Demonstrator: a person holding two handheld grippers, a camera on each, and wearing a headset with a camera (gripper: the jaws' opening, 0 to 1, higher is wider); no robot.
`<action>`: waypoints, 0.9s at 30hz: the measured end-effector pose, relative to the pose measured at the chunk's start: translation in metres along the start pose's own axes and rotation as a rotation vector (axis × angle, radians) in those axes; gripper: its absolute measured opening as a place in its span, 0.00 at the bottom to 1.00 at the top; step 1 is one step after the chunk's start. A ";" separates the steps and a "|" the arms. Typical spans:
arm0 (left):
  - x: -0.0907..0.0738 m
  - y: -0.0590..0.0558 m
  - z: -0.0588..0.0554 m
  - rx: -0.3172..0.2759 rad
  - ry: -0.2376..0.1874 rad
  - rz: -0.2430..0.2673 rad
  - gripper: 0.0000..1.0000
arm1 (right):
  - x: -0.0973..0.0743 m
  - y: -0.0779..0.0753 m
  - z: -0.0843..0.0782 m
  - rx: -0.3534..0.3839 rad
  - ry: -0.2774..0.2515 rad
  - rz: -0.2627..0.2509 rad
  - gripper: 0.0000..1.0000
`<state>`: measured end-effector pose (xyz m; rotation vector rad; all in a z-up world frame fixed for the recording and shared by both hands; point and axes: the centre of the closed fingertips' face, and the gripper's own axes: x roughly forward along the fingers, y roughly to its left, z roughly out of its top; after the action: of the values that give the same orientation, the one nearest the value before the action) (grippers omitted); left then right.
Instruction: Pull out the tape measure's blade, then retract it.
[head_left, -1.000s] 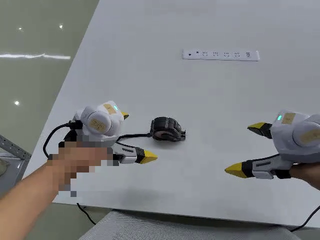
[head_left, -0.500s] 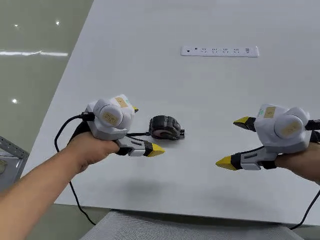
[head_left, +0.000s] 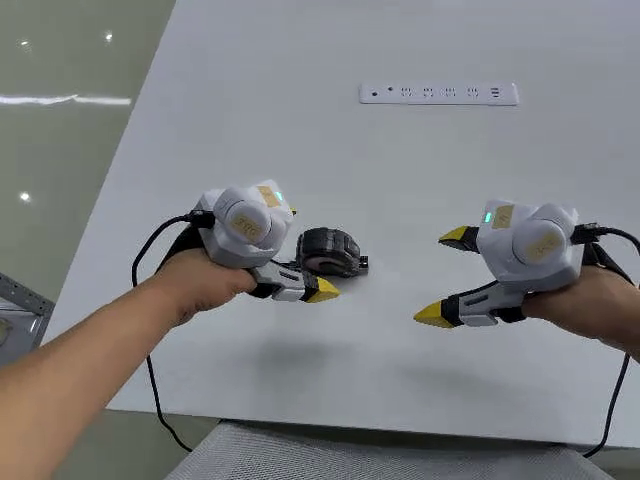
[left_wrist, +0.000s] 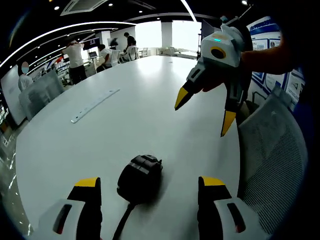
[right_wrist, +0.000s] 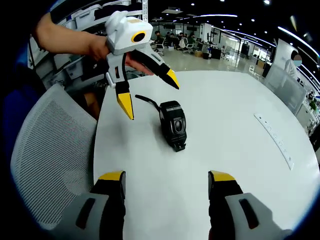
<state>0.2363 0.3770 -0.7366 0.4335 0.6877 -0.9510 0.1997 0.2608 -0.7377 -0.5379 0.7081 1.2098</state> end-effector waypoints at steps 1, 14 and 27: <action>0.002 0.000 0.000 0.008 0.003 -0.003 0.75 | 0.003 -0.001 0.000 0.001 0.001 0.004 0.64; 0.017 0.003 -0.008 0.075 0.046 -0.036 0.71 | 0.036 -0.009 0.002 -0.071 0.017 0.053 0.57; 0.030 0.004 -0.010 0.127 0.071 -0.061 0.65 | 0.066 -0.015 -0.002 -0.131 0.036 0.094 0.50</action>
<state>0.2479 0.3675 -0.7648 0.5636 0.7104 -1.0442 0.2265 0.2979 -0.7883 -0.6422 0.6935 1.3437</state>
